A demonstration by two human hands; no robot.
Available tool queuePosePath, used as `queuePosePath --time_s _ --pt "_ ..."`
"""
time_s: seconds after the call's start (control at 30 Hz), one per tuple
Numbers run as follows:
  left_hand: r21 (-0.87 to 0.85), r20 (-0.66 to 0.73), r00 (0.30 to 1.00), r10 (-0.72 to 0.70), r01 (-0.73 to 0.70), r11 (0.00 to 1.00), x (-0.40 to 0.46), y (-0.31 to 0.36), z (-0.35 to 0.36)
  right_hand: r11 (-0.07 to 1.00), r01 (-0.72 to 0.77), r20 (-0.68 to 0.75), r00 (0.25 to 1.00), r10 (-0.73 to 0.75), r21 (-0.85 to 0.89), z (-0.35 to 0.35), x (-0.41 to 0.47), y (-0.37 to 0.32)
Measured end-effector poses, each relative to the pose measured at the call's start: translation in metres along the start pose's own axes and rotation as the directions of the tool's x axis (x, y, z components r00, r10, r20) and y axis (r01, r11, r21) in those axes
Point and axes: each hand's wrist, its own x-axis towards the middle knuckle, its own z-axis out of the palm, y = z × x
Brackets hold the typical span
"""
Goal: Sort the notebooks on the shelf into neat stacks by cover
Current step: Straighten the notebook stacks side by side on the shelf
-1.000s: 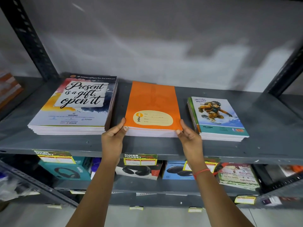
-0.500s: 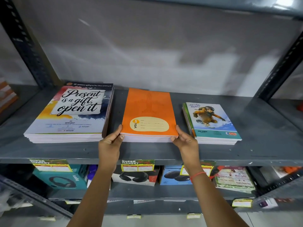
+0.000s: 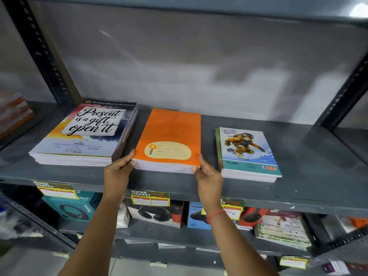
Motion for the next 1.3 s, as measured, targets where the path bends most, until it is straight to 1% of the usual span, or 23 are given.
queuePosePath --time_s 0.07,0.13,0.17,0.2,0.23,0.27,0.3,0.33,0.37,0.4,0.43,0.47,0.5,0.53,0.57,0.63,0.67,0.73,0.87,1.03,1.1,1.3 --pt "0.041 -0.013 1.000 0.005 -0.005 0.999 -0.004 0.006 0.002 0.999 0.009 0.001 1.000 -0.009 -0.033 0.000 -0.002 -0.003" --pt "0.087 -0.042 0.999 -0.003 0.007 0.996 -0.010 0.014 0.006 0.999 0.019 0.064 0.998 -0.016 -0.032 -0.005 -0.003 -0.010" --pt "0.155 -0.101 0.995 0.014 0.002 0.988 -0.015 0.017 0.010 0.999 0.029 0.117 0.993 -0.025 -0.032 -0.009 -0.004 -0.014" --pt "0.267 -0.185 0.981 0.055 -0.003 0.964 -0.022 0.020 0.017 0.998 0.049 0.163 0.986 -0.043 -0.034 -0.018 -0.006 -0.018" --pt "0.402 -0.273 0.953 0.129 -0.009 0.916 -0.033 0.022 0.025 0.996 0.083 0.188 0.979 -0.074 -0.043 -0.027 -0.009 -0.022" --pt "0.517 -0.309 0.922 0.231 -0.041 0.855 -0.048 0.027 0.037 0.989 0.137 0.171 0.977 -0.127 -0.051 -0.040 -0.011 -0.024" --pt "0.572 -0.267 0.907 0.327 -0.124 0.811 -0.068 0.032 0.056 0.976 0.207 0.101 0.975 -0.200 -0.063 -0.060 -0.012 -0.025" --pt "0.561 -0.174 0.903 0.392 -0.236 0.793 -0.088 0.035 0.077 0.959 0.273 -0.008 0.961 -0.275 -0.079 -0.080 -0.012 -0.025" --pt "0.505 -0.065 0.899 0.433 -0.345 0.791 -0.106 0.036 0.099 0.942 0.320 -0.127 0.935 -0.332 -0.106 -0.101 -0.010 -0.023" --pt "0.436 0.031 0.896 0.442 -0.410 0.801 -0.122 0.036 0.122 0.933 0.331 -0.227 0.907 -0.355 -0.139 -0.125 -0.004 -0.021" --pt "0.369 0.105 0.910 0.402 -0.411 0.834 -0.132 0.036 0.141 0.942 0.296 -0.292 0.897 -0.331 -0.158 -0.144 0.003 -0.018" --pt "0.313 0.155 0.932 0.327 -0.361 0.879 -0.137 0.035 0.159 0.960 0.223 -0.315 0.911 -0.266 -0.168 -0.163 0.010 -0.016" --pt "0.270 0.189 0.952 0.241 -0.286 0.919 -0.137 0.034 0.173 0.976 0.125 -0.296 0.939 -0.175 -0.179 -0.177 0.018 -0.012" --pt "0.244 0.213 0.965 0.152 -0.203 0.948 -0.134 0.033 0.184 0.981 0.036 -0.245 0.966 -0.083 -0.191 -0.188 0.025 -0.008" --pt "0.215 0.240 0.968 0.076 -0.129 0.968 -0.130 0.031 0.192 0.979 -0.016 -0.168 0.986 -0.019 -0.204 -0.194 0.031 -0.005" --pt "0.173 0.292 0.956 -0.025 -0.027 0.984 -0.125 0.025 0.201 0.967 -0.012 0.021 1.000 0.018 -0.255 -0.198 0.036 0.001" --pt "0.156 0.297 0.954 -0.042 -0.005 0.988 -0.122 0.023 0.203 0.958 0.012 0.092 0.996 0.015 -0.288 -0.199 0.037 0.003" --pt "0.120 0.287 0.956 -0.063 0.029 0.992 -0.121 0.021 0.202 0.945 0.044 0.163 0.987 0.010 -0.325 -0.203 0.040 0.009" --pt "0.106 0.307 0.949 -0.071 0.039 0.994 -0.118 0.022 0.197 0.963 0.026 0.240 0.970 0.040 -0.267 -0.212 0.045 0.009" --pt "0.091 0.289 0.953 -0.094 0.070 0.993 -0.117 0.025 0.199 0.967 0.032 0.169 0.986 0.012 -0.253 -0.213 0.045 0.010" --pt "0.081 0.251 0.962 -0.112 0.095 0.992 -0.117 0.024 0.201 0.960 0.038 0.152 0.988 0.005 -0.276 -0.211 0.044 0.011" --pt "0.022 0.130 0.981 -0.147 0.145 0.989 -0.115 0.021 0.208 0.963 0.036 0.093 0.996 -0.011 -0.267 -0.208 0.045 0.013"
